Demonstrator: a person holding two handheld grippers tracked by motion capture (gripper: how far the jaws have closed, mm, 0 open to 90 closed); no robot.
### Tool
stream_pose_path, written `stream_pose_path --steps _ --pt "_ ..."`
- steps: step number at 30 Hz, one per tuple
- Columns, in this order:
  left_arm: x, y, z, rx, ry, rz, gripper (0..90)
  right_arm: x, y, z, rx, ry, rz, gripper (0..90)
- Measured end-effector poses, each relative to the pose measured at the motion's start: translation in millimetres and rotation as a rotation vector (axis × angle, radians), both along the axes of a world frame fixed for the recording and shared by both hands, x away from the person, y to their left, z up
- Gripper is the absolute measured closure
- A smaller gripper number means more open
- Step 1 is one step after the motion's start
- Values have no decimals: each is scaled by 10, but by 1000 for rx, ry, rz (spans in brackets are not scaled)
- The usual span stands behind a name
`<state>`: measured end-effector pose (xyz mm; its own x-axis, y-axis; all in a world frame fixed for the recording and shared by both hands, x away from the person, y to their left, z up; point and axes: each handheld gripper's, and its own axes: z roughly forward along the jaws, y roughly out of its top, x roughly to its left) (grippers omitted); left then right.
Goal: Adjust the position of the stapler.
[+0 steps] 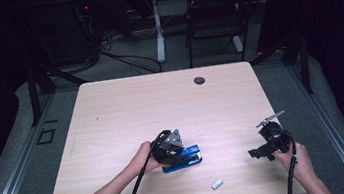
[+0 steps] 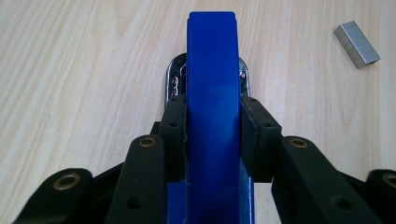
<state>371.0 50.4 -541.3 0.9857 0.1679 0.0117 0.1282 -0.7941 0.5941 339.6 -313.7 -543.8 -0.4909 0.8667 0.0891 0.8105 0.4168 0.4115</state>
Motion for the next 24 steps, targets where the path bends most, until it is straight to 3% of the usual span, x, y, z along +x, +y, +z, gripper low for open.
stream_pose_path --steps 8,11,18,24 --pt "21 -56 58 -30 -17 -76 663 -8 28 16 1 -5 7 94" --pt "41 -111 48 -12 -14 -119 665 -21 76 31 14 -13 18 103" --pt "97 -93 35 -26 -1 -143 664 -41 157 75 39 -16 39 141" --pt "104 -79 29 -34 16 -126 662 -71 211 131 81 -36 54 179"
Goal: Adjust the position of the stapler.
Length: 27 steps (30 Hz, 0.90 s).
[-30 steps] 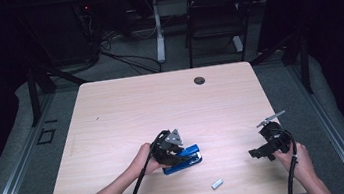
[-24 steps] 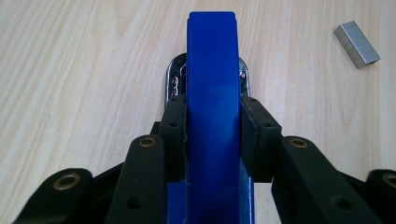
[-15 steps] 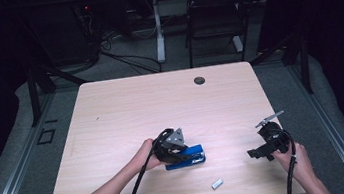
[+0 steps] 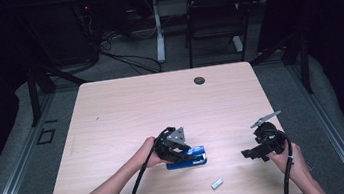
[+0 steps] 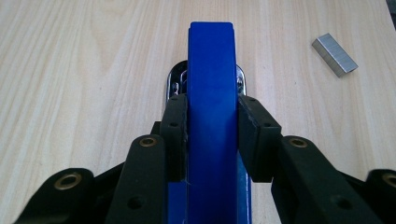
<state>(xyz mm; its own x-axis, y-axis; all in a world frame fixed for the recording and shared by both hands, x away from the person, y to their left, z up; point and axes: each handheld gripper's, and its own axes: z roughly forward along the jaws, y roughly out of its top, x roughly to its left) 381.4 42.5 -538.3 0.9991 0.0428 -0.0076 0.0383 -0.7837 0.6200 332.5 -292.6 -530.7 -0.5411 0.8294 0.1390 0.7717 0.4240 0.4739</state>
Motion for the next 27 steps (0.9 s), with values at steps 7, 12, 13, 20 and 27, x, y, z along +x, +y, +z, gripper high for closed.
stream_pose_path --steps 7,12,13,20,27 --pt "-7 -13 90 -44 34 95 523 -43 59 71 61 -49 9 271" --pt "-18 -31 96 -33 32 140 343 -84 179 105 119 -57 -5 357" --pt "-18 -31 96 -33 32 140 313 -84 179 105 119 -57 -5 357" --pt "-49 -64 105 -45 16 169 194 -131 374 137 158 -84 23 502" --pt "-69 -95 115 -51 10 181 160 -166 436 184 229 -136 24 655"
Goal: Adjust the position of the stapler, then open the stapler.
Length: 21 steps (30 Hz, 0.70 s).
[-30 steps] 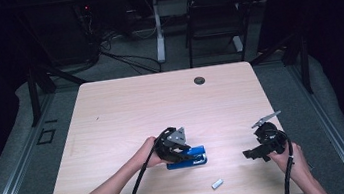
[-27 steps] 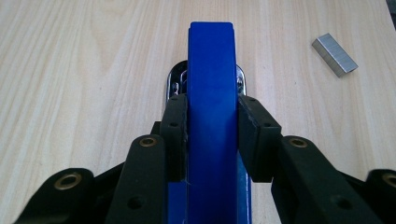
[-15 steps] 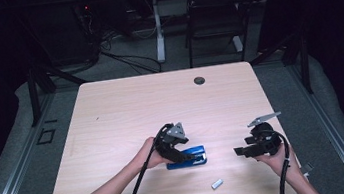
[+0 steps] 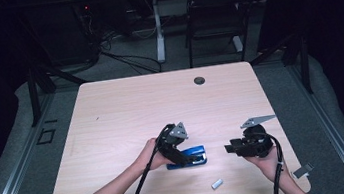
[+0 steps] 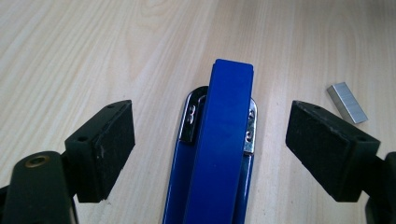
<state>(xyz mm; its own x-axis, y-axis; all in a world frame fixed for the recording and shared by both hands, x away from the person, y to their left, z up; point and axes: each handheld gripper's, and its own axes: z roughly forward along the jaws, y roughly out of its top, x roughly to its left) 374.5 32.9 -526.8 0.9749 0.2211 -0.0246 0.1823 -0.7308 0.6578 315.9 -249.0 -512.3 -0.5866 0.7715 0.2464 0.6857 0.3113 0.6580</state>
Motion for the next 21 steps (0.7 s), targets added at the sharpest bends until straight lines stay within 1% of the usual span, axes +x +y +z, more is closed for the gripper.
stream_pose_path --steps 2,3,4,5,6,7,8,10,11,12,13,14,15,17,18,19,21 --pt "-13 -17 1 5 -13 13 162 -5 27 -13 29 13 -1 713" --pt "-17 -23 3 3 -10 10 168 -3 40 -24 38 28 1 739" --pt "-25 -35 7 4 -22 15 186 -3 55 -36 45 37 -3 765" --pt "-30 -44 11 8 -24 12 209 2 72 -48 54 53 -4 795" --pt "-34 -61 13 12 -28 13 240 12 95 -63 75 71 -13 835" --pt "-34 -61 13 12 -28 13 255 12 95 -63 75 71 -13 835" --pt "-39 -73 9 10 -28 18 255 19 109 -72 91 82 -18 853" --pt "-36 -92 3 19 -31 16 283 36 150 -98 116 122 -29 878" --pt "-31 -104 0 22 -28 11 312 48 183 -125 134 153 -33 881" --pt "-31 -104 0 22 -28 11 323 48 183 -125 134 153 -33 881" --pt "-28 -114 0 22 -26 5 338 63 207 -164 152 175 -44 881" --pt "-28 -114 0 22 -26 5 356 63 207 -164 152 175 -44 881" --pt "-29 -127 -4 22 -30 7 356 70 212 -175 160 197 -54 881" --pt "-26 -158 -11 23 -25 -3 375 89 214 -218 205 241 -87 881" --pt "-26 -158 -11 23 -25 -3 381 89 214 -218 205 241 -87 881" --pt "-25 -172 -12 27 -26 -7 388 103 211 -247 215 251 -99 881" --pt "-22 -203 -16 30 -24 -15 396 106 210 -257 206 255 -99 881"
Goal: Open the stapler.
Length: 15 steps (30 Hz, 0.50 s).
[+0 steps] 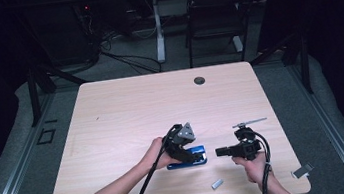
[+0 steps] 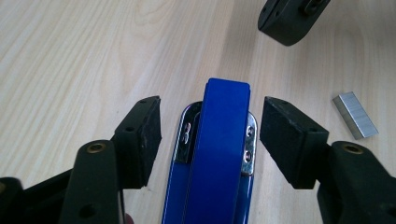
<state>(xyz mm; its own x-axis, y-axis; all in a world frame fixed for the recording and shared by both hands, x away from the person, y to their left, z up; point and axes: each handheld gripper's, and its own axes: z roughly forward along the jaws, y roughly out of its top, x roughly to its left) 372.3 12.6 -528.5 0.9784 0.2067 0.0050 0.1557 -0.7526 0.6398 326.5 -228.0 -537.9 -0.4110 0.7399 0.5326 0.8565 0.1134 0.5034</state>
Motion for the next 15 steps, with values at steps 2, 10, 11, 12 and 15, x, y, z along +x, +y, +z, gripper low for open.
stream_pose_path --steps 2,10,11,12,15 --pt "0 -59 -7 7 1 -3 428 -10 -10 -32 -5 11 -9 877" --pt "4 -208 -48 47 -3 -23 480 -83 -126 -61 4 22 -45 878" --pt "2 -226 -55 60 -5 -25 480 -83 -126 -61 4 22 -45 878" --pt "1 -258 -71 64 -12 -29 512 -96 -142 -73 9 32 -55 879" --pt "0 -292 -100 67 -6 -37 545 -104 -155 -95 7 33 -57 880"
